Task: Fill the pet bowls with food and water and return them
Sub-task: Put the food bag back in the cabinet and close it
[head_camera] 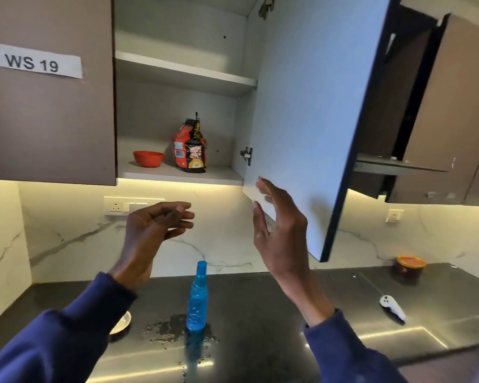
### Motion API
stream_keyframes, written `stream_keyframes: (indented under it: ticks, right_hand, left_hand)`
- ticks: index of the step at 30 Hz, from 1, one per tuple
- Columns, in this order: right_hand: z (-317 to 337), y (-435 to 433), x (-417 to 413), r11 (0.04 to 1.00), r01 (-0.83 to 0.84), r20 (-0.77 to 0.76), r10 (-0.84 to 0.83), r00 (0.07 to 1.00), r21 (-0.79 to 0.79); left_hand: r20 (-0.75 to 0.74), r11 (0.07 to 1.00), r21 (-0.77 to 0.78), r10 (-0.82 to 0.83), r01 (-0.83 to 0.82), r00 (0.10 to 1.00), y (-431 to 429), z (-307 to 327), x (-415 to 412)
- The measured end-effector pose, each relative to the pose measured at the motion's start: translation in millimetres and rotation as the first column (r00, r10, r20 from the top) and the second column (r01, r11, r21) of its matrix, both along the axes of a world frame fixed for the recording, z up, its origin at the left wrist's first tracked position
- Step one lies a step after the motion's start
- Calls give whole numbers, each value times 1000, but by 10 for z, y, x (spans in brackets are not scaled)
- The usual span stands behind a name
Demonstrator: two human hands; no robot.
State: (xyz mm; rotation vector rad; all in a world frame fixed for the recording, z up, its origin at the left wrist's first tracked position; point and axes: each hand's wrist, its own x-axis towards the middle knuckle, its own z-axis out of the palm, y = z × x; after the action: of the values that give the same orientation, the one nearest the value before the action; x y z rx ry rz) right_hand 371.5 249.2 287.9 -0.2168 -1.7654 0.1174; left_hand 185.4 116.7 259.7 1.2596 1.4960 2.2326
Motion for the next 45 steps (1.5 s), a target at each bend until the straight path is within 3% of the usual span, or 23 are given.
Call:
stream_keyframes:
  ticks: [3, 6, 10, 15, 19, 25, 29, 34, 37, 40, 42, 45]
  right_hand:
    - [20, 122, 429, 973, 176, -167, -151, 974, 147]
    - [37, 292, 657, 956, 291, -277, -273, 921, 26]
    - [-32, 341, 593, 986, 67, -315, -113, 942, -154]
    - [-121, 242, 398, 988, -80, -384, 24, 923, -130]
    - [-151, 22, 44, 987, -157, -294, 144, 945, -21]
    - [-178, -237, -877, 955, -281, -27, 284, 958, 93]
    - [-189, -402, -1828, 951, -272, 95, 261, 961, 144]
    - [-148, -445, -2912, 966, -119, 141, 88, 986, 229]
    - [-143, -389, -3489, 964, 10, 121, -43, 992, 265]
    - [-154, -297, -3879, 958, 93, 111, -127, 986, 271]
    - [-148, -232, -4084, 948, 149, 132, -192, 973, 282]
    - [-134, -106, -4304, 925, 208, 158, -268, 950, 317]
  left_hand:
    - [4, 1000, -4, 3, -3, 1000, 90, -58, 280]
    - [14, 1000, -19, 18, -18, 1000, 113, -104, 446]
    - [16, 998, -21, 58, -57, 998, 34, -101, 475]
    - [10, 991, -19, 131, -130, 991, -200, -125, 291]
    - [41, 978, -15, 208, -208, 977, -431, -179, 13]
    - [58, 958, -14, 287, -286, 956, -747, -293, -551]
    - [63, 939, -21, 343, -342, 937, -1006, -358, -1207]
    - [34, 920, -30, 391, -390, 920, -1042, -234, -2006]
    - [-88, 894, -53, 440, -445, 894, -940, -139, -2578]
    - [-271, 817, -14, 551, -576, 789, -677, -91, -3133]
    - [-422, 771, -3, 576, -637, 699, -463, -113, -3469]
    - [-671, 685, 33, 554, -727, 492, -194, -302, -3817]
